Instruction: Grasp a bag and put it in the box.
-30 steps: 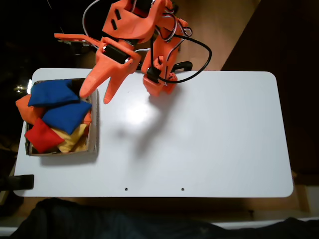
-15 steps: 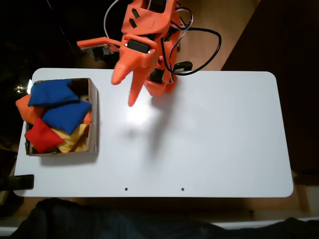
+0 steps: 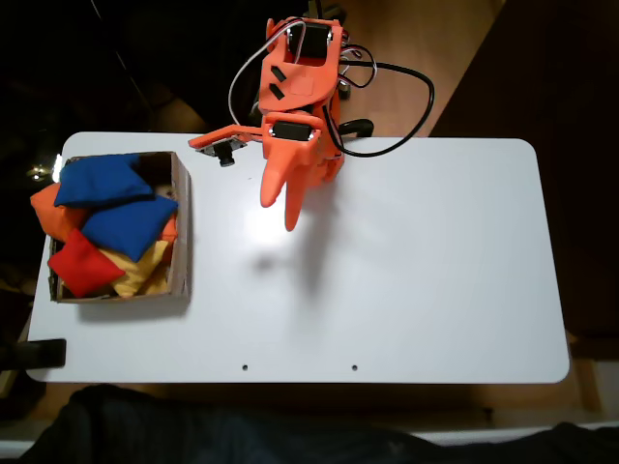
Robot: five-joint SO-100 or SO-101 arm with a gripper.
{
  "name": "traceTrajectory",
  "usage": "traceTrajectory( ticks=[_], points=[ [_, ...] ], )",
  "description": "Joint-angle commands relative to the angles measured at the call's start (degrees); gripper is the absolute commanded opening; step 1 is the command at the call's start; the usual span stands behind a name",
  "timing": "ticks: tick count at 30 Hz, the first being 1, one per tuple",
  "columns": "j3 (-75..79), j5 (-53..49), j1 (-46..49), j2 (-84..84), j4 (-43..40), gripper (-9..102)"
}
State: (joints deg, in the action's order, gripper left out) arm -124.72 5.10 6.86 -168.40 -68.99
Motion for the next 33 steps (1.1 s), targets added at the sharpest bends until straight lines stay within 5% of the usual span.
traceTrajectory(
  ticks=[1, 20, 29, 33],
  points=[
    [-1.4, 0.8, -1.6, -1.5, 1.0, 83],
    [-20.2, 1.4, -6.4, -13.8, 4.0, 72],
    [-27.2, 0.1, -6.3, -17.9, 6.2, 45],
    [-30.1, -0.3, -6.3, -19.1, 6.5, 41]
  ],
)
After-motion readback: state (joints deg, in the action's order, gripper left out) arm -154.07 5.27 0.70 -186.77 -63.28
